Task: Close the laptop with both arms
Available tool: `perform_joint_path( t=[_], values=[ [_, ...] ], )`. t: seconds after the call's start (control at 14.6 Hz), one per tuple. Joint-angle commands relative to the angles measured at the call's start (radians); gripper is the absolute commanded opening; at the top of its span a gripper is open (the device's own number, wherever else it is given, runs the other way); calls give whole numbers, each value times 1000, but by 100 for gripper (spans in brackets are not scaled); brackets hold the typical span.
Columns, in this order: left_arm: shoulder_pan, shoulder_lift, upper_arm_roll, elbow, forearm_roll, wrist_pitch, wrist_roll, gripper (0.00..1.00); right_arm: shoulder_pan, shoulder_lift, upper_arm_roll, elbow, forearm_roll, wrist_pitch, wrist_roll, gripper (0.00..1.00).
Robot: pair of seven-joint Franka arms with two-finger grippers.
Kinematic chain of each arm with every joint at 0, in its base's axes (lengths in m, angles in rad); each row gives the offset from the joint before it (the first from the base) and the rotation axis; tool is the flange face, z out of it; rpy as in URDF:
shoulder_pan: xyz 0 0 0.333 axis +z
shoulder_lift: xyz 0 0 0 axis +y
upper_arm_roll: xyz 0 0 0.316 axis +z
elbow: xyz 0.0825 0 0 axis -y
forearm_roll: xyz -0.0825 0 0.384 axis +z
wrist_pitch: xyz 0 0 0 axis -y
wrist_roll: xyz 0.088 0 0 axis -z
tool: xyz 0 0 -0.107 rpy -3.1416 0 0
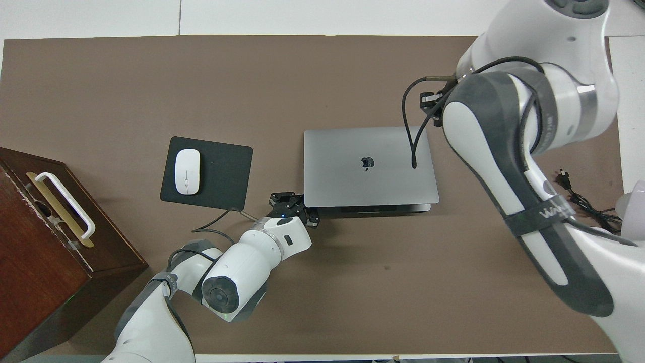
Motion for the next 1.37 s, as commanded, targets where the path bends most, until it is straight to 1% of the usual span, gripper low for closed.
perform_joint_path(
  t=[0.0, 0.07, 0.14, 0.21, 0.27, 0.41, 0.48, 0.62, 0.69, 0.82, 0.89, 0.96, 1.1, 1.17, 1.24, 1.31],
  values=[
    [-8, 35, 8, 0, 21, 11, -35, 0, -51, -28, 10, 26, -29, -45, -100, 21],
    [-7, 28, 8, -6, 21, 11, -35, 0, -64, -45, 11, 26, -43, -51, -118, 40],
    [-5, 24, 8, -12, 21, 10, -37, 0, -76, -62, 10, 26, -53, -59, -134, 61],
    [-3, 22, 8, -13, 21, 10, -37, 0, -90, -79, 11, 26, -57, -66, -149, 77],
    [-3, 18, 8, -15, 21, 8, -40, 0, -99, -103, 11, 25, -71, -74, -178, 100],
    [-2, 1, 8, -29, 21, 8, -43, 0, -130, -135, 10, 25, -99, -125, -244, 100],
    [-2, -4, 8, -35, 21, 7, -43, 0, -149, -164, 10, 19, -117, -138, -273, 100],
    [1, -14, 8, -47, 21, 4, -43, 0, -188, -227, 11, -3, -122, -204, -315, 100],
    [1, -22, 8, -52, 21, 4, -45, 0, -212, -266, 11, -36, -120, -215, -335, 100],
    [7, -37, 8, -64, 21, 4, -45, 0, -260, -324, 11, -116, -108, -203, -352, 100],
    [9, -47, 6, -73, 21, -2, -45, 0, -271, -330, 13, -139, -99, -194, -347, 100],
    [9, -62, 6, -76, 21, -18, -45, 0, -272, -352, 13, -179, -87, -162, -341, 100],
    [9, -88, 6, -78, 21, -64, -48, 0, -271, -415, 13, -300, -76, -69, -338, 100],
    [12, -105, 6, -78, 21, -96, -51, 0, -269, -442, 13, -352, -76, -32, -336, 100],
    [16, -131, 5, -78, 21, -148, -52, 0, -262, -461, 13, -380, -76, -15, -320, 100],
    [18, -165, 3, -78, 21, -218, -54, 0, -254, -464, 16, -380, -76, -16, -301, 100]
  ],
)
